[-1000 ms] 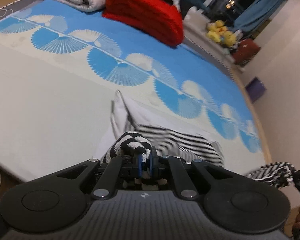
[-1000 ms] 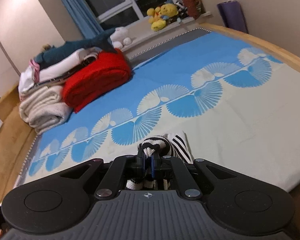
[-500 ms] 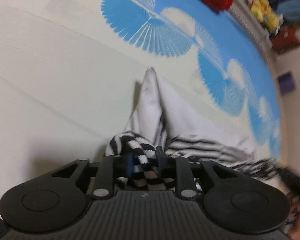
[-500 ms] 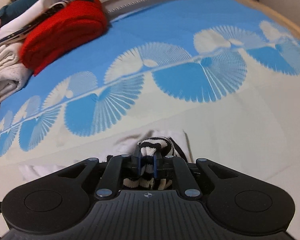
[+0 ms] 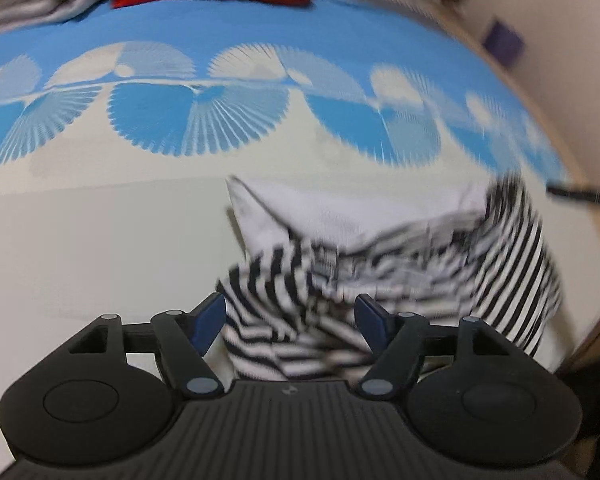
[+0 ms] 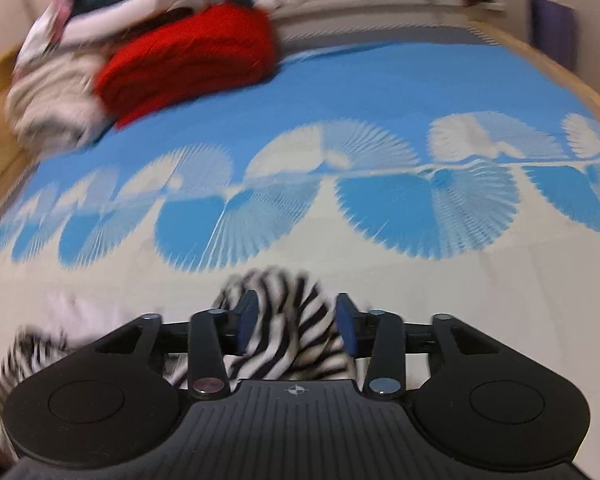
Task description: Fold small clothes
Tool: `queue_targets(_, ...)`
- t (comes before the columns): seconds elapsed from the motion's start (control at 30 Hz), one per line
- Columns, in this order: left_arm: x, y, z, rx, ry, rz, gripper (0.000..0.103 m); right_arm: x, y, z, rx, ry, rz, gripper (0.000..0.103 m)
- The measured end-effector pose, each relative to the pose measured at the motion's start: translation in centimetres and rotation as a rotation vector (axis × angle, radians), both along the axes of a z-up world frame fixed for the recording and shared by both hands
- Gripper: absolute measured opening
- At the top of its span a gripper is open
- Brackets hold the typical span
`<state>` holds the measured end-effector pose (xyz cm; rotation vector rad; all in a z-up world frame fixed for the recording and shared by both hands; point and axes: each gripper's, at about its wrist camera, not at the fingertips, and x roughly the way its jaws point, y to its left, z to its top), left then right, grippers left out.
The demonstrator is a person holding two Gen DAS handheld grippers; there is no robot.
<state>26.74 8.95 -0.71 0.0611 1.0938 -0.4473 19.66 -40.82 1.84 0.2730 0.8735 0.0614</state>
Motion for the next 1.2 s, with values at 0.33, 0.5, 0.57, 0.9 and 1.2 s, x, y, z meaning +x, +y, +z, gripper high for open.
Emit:
queue_targets(0.33,1.5,-3.6,-4.3,0.123,-0.079,-0.033,0.059,1.8,7.4,-3.6,-0.206,0.06,0.209,0.044)
queue_targets(0.5,2.8,-4.8,-3.5,0.1,-0.132,-0.076,0.008,3.1,7.5,-2.1,-0.174,-0.048,0.157,0.004)
queue_targets(0.57,3.5,-4.4,-2.0,0.083,-0.226,-0.012,0.007,3.5,6.1,-0.7,-0.122,-0.121,0.043,0.003)
queue_targets(0.9,9.4,-4.0,-0.5,-0.018,-0.309,0.321,0.004,7.2,4.9,-0.8,-0.059,-0.215,-0.213,0.003)
queue_targets(1.2,12.5,-5.1,-9.2,0.154,-0.034,0.267,0.014,10.6,5.7,-9.4,-0.148,0.169,-0.123,0.014)
